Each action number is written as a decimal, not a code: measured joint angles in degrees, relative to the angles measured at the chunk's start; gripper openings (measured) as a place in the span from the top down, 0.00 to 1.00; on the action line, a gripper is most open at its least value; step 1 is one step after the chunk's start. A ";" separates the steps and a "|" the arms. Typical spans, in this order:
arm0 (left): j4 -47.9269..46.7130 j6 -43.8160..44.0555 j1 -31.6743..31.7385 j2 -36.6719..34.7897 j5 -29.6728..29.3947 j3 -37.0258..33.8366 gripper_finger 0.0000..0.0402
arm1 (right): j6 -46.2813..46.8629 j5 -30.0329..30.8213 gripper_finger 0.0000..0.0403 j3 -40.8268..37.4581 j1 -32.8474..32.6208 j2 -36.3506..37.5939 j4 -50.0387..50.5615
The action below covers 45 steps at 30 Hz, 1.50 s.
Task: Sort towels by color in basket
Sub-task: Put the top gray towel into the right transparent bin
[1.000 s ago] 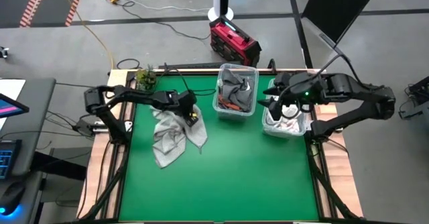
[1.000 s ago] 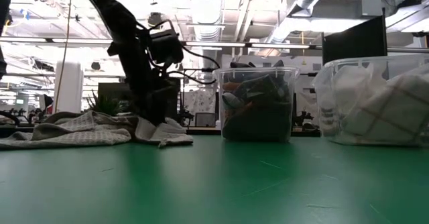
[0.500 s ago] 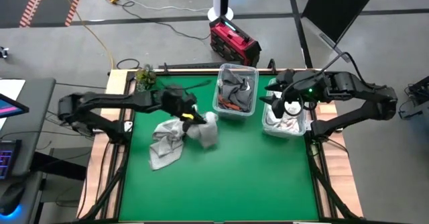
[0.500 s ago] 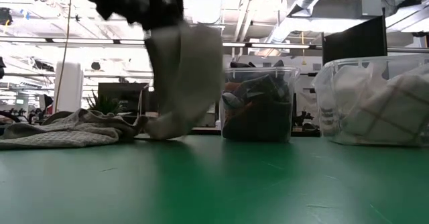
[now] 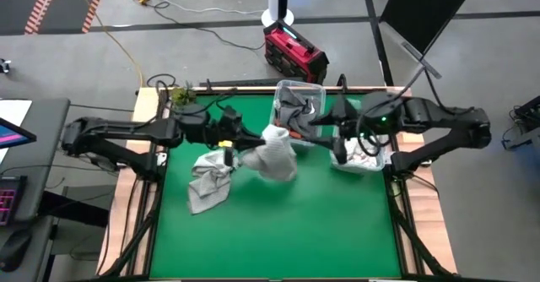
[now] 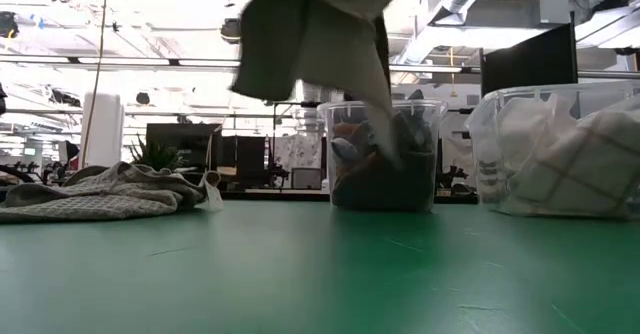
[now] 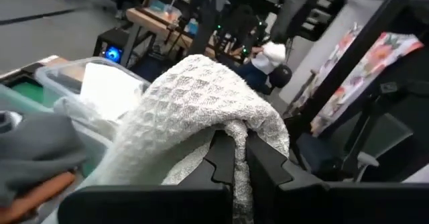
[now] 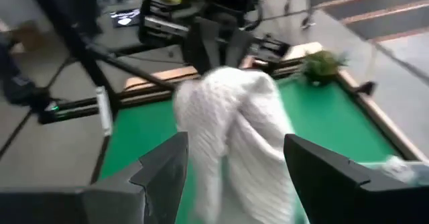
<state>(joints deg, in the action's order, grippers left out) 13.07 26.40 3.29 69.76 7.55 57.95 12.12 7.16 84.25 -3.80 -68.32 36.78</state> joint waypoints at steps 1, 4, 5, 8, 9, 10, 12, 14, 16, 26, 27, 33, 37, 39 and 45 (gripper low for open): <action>-0.08 -0.60 -0.31 1.34 -0.27 1.15 0.98 | -0.26 -1.31 0.32 0.00 0.04 -0.71 -0.63; -0.45 -2.38 -1.16 5.37 -0.42 5.62 0.98 | -1.66 -2.89 0.31 0.00 0.12 -2.87 -0.64; -0.92 -3.12 -1.48 6.78 -0.47 7.36 0.98 | -2.13 -2.89 0.31 0.00 0.07 -3.47 -0.63; -4.24 -6.18 -2.53 10.96 -0.60 13.39 0.98 | -2.61 -2.94 0.31 -0.02 -0.22 -4.57 -1.23; -6.03 -7.44 -2.90 12.42 -0.82 15.72 0.98 | -2.99 -2.95 0.31 -0.02 -0.36 -4.82 -1.25; -7.45 -8.73 -3.18 13.85 -1.16 18.12 0.98 | -3.40 -3.00 0.31 -0.02 -0.64 -5.04 -1.46; -11.17 -10.90 -3.61 16.34 -1.38 23.09 0.98 | -4.38 -2.98 0.31 -0.02 -1.72 -5.23 -1.94; -13.70 -12.72 -3.91 18.77 -1.33 28.11 0.98 | -5.75 -2.88 0.31 -0.02 -2.72 -5.23 -2.81; -15.84 -14.41 -4.29 21.14 -1.31 32.76 0.98 | -6.38 -2.53 0.31 0.02 -3.41 -5.04 -3.57; -14.60 -22.52 -6.37 26.31 -5.03 46.73 0.98 | -6.72 3.40 0.33 0.23 -5.59 -4.61 -12.10; -13.91 -23.43 -6.57 26.37 -5.97 46.87 0.98 | -6.90 3.47 0.34 0.16 -5.58 -4.73 -12.79; -7.71 -25.67 -6.44 26.18 -9.82 46.85 0.97 | -7.23 3.71 0.62 -0.07 -5.37 -5.24 -13.82; -8.59 -22.05 -6.27 26.33 -12.14 46.85 0.86 | -8.42 3.69 0.91 -0.07 -5.01 -5.11 -11.05; -9.35 -22.17 -6.28 26.31 -12.47 46.85 0.78 | -8.09 3.69 0.91 -0.07 -4.63 -4.86 -10.08; -15.31 -22.69 -6.51 26.31 -13.39 48.47 0.52 | -7.59 3.63 0.91 -0.07 -4.30 -2.56 -6.49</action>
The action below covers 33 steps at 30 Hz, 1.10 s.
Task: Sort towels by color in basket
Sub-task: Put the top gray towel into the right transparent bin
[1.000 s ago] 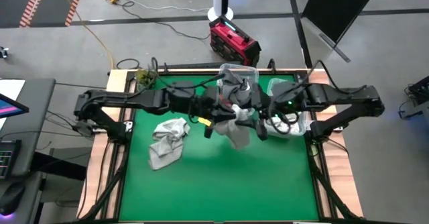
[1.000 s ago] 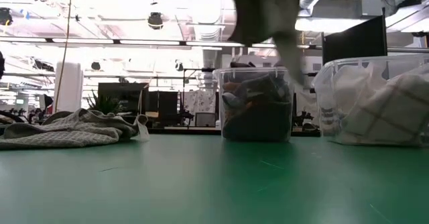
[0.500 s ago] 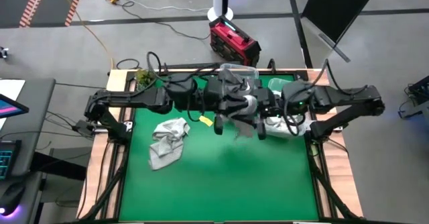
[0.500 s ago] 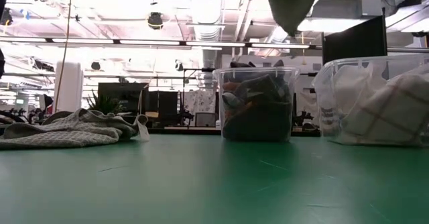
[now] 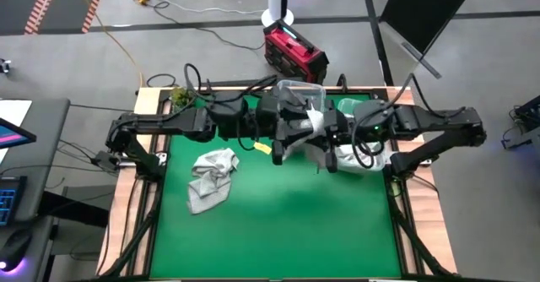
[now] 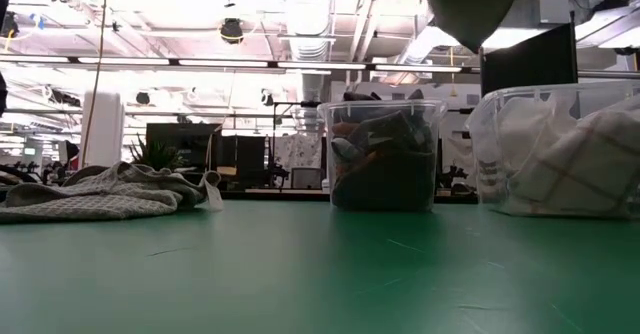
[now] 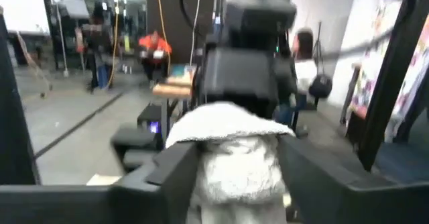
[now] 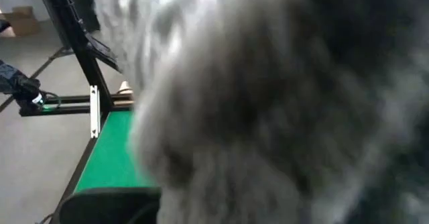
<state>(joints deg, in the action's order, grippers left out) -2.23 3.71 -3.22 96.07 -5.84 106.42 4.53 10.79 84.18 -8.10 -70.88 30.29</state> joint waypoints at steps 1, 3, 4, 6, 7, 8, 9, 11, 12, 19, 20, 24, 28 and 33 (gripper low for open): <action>-2.37 -0.22 0.02 -0.01 -0.01 0.84 0.48 | 0.05 0.16 0.91 -0.02 0.00 0.77 0.91; -8.13 -0.92 0.07 -0.02 -0.22 3.15 0.42 | 0.60 2.04 0.91 -0.02 0.00 2.73 3.01; -10.93 -1.09 0.09 -0.04 -0.25 4.34 0.40 | 1.00 3.20 0.91 -0.02 0.02 3.94 4.37; -16.27 -1.11 0.11 -0.09 -0.29 6.91 0.38 | 2.26 5.54 0.91 0.01 0.42 6.28 8.48; -19.31 -1.15 0.11 -0.09 -0.34 8.31 0.38 | 3.17 6.55 0.91 0.03 0.77 7.31 11.20; -22.15 -1.33 0.11 -0.09 -0.41 9.72 0.37 | 4.35 7.57 0.91 0.04 1.22 8.24 14.24; -24.97 -1.36 0.11 -0.09 -0.77 11.01 0.37 | 5.65 8.58 0.91 0.04 1.84 8.97 17.69; -29.52 -1.22 0.11 -0.13 -1.98 12.88 0.37 | 7.94 11.44 0.91 0.04 3.17 9.86 24.20; -31.57 -0.87 0.11 -0.13 -2.64 13.80 0.37 | 9.12 13.61 0.91 0.04 3.89 10.15 26.88; -36.62 -1.50 -0.61 -0.69 -8.83 15.66 0.39 | 30.42 33.93 0.91 -3.77 10.36 9.95 43.23; -36.66 -2.03 -0.92 -0.81 -9.65 15.66 0.40 | 33.56 34.18 0.91 -5.16 11.18 9.86 44.23; -37.84 -4.95 -2.12 -2.24 -14.02 15.64 0.43 | 47.85 34.51 0.90 -12.24 11.98 9.89 46.16; -40.01 -6.73 -2.16 -3.82 -15.73 15.64 0.46 | 65.94 34.56 0.89 -19.78 11.70 9.89 46.01; -44.26 -8.66 -1.32 -6.23 -15.87 15.60 0.48 | 81.94 34.14 0.90 -27.14 8.74 9.75 46.01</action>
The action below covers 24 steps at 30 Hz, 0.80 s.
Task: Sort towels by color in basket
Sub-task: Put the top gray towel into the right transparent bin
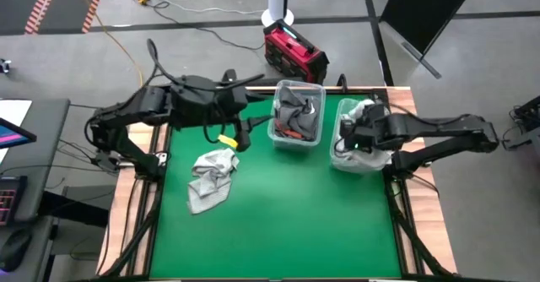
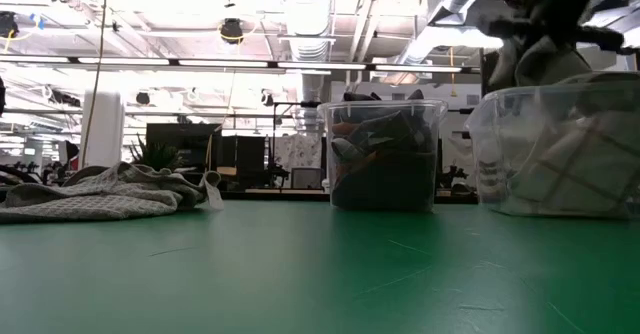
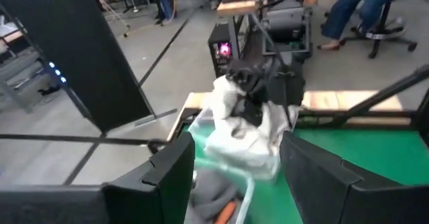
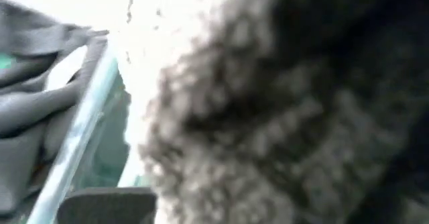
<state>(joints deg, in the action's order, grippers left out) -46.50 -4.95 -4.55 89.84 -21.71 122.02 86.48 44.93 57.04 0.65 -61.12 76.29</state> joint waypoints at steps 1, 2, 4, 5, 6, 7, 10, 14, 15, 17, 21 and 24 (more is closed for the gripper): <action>-1.17 -0.37 0.17 -0.45 0.00 0.00 0.48 | 3.09 -0.19 0.90 -1.10 -0.28 0.00 0.01; -2.10 -0.62 0.39 -0.90 0.00 0.00 0.49 | 5.64 -0.27 0.90 -1.98 -0.50 0.05 0.21; -4.34 -1.16 0.85 -1.67 0.01 0.00 0.49 | 8.60 -0.27 0.90 -3.41 -0.46 0.47 0.16; -5.30 -1.42 0.99 -2.04 0.01 -0.02 0.49 | 9.02 -0.22 0.90 -4.05 -0.30 0.49 0.00; -6.22 -1.85 1.12 -2.48 0.05 -0.02 0.49 | 9.11 -0.20 0.90 -4.70 0.13 0.39 -0.16; -7.14 -2.34 1.19 -3.01 0.16 -0.04 0.49 | 9.11 -0.22 0.90 -5.41 0.54 -0.02 -0.23; -8.64 -3.84 1.17 -4.81 0.28 -0.04 0.49 | 7.19 -0.20 0.90 -8.15 2.54 -1.89 -2.10; -8.95 -6.35 1.17 -6.97 0.28 -0.04 0.49 | -0.49 -3.46 0.90 -12.43 5.87 -4.28 -10.48; -8.99 -6.95 1.17 -7.45 0.28 -0.04 0.49 | -3.49 -4.93 0.90 -13.42 6.75 -4.82 -13.46; -9.03 -7.75 1.17 -8.44 0.20 -0.04 0.49 | -10.41 -7.41 0.90 -14.86 8.48 -5.84 -18.17; -9.23 -8.29 1.19 -10.35 0.09 -0.04 0.49 | -22.61 -9.86 0.90 -16.05 11.19 -7.21 -24.23; -10.46 -7.84 1.21 -11.64 0.02 -0.04 0.49 | -28.73 -15.49 0.90 -16.29 12.66 -6.56 -29.26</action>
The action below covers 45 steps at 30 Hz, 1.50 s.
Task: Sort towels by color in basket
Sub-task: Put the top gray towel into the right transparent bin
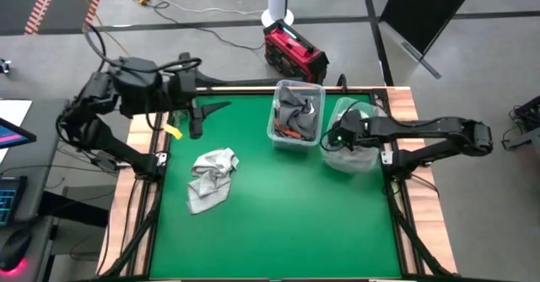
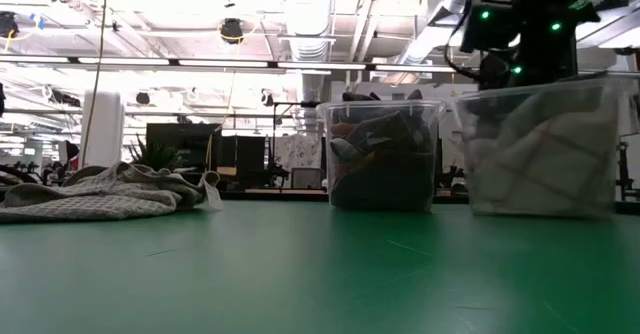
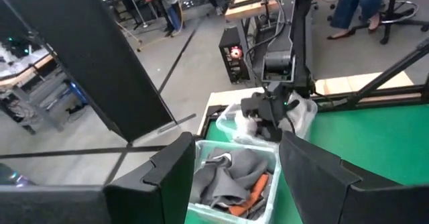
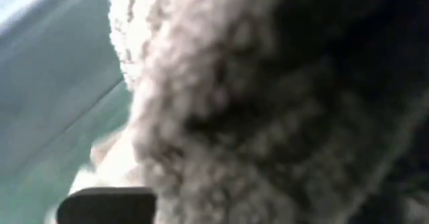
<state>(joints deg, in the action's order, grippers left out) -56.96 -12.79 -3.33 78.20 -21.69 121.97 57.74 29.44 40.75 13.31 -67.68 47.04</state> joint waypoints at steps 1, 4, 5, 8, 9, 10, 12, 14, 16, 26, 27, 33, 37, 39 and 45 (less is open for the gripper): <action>-0.41 0.33 0.00 -0.45 0.00 0.00 0.49 | -4.11 -1.80 0.90 -0.14 0.30 0.24 -1.48; -1.81 1.62 0.00 -1.76 0.00 0.00 0.49 | -19.85 -9.16 0.90 -0.08 0.78 2.08 -6.72; -1.98 2.04 0.00 -2.14 0.00 0.00 0.49 | -24.22 -11.30 0.90 -0.04 0.80 2.29 -7.81; -2.01 3.04 0.00 -2.88 0.00 0.00 0.49 | -32.92 -15.80 0.90 -0.07 1.18 1.82 -8.85; -2.00 3.35 0.00 -2.93 0.00 0.00 0.49 | -35.68 -17.73 0.90 -0.07 1.64 1.66 -9.02; -1.98 3.74 0.00 -2.93 0.00 0.00 0.49 | -38.89 -20.33 0.90 -0.06 2.21 1.34 -9.02; -2.00 4.59 0.00 -2.90 0.00 0.00 0.49 | -45.66 -25.30 0.90 -0.04 3.14 0.79 -8.94; -2.06 5.29 0.00 -2.82 0.01 0.00 0.49 | -52.14 -28.92 0.90 -0.03 3.62 0.85 -8.48; -2.15 6.10 0.00 -2.82 0.03 0.00 0.49 | -54.64 -29.98 0.90 0.60 3.75 1.23 -7.04; -2.60 8.32 -0.54 -2.74 0.11 0.00 0.49 | -56.73 -29.45 0.89 5.04 8.57 1.02 -2.11; -2.67 8.32 -0.52 -2.74 0.10 0.00 0.49 | -58.60 -29.35 0.89 4.76 9.15 0.86 -1.31; -2.86 9.28 -0.52 -2.74 0.04 0.00 0.49 | -63.42 -29.37 0.89 1.93 11.19 -2.07 0.31; -4.29 10.11 -0.52 -2.74 0.04 0.00 0.49 | -62.26 -29.88 0.89 1.12 11.57 -6.00 -0.52; -5.27 10.63 -0.52 -2.74 0.03 0.00 0.49 | -62.53 -31.29 0.89 1.22 11.59 -8.41 -0.70; -5.85 11.35 -0.52 -2.45 0.04 0.00 0.49 | -63.69 -37.88 0.89 1.51 12.91 -13.83 -0.34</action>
<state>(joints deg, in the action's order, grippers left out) -62.80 -1.43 -3.86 75.75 -21.65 121.97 -5.94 -8.44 42.26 26.22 -81.51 46.70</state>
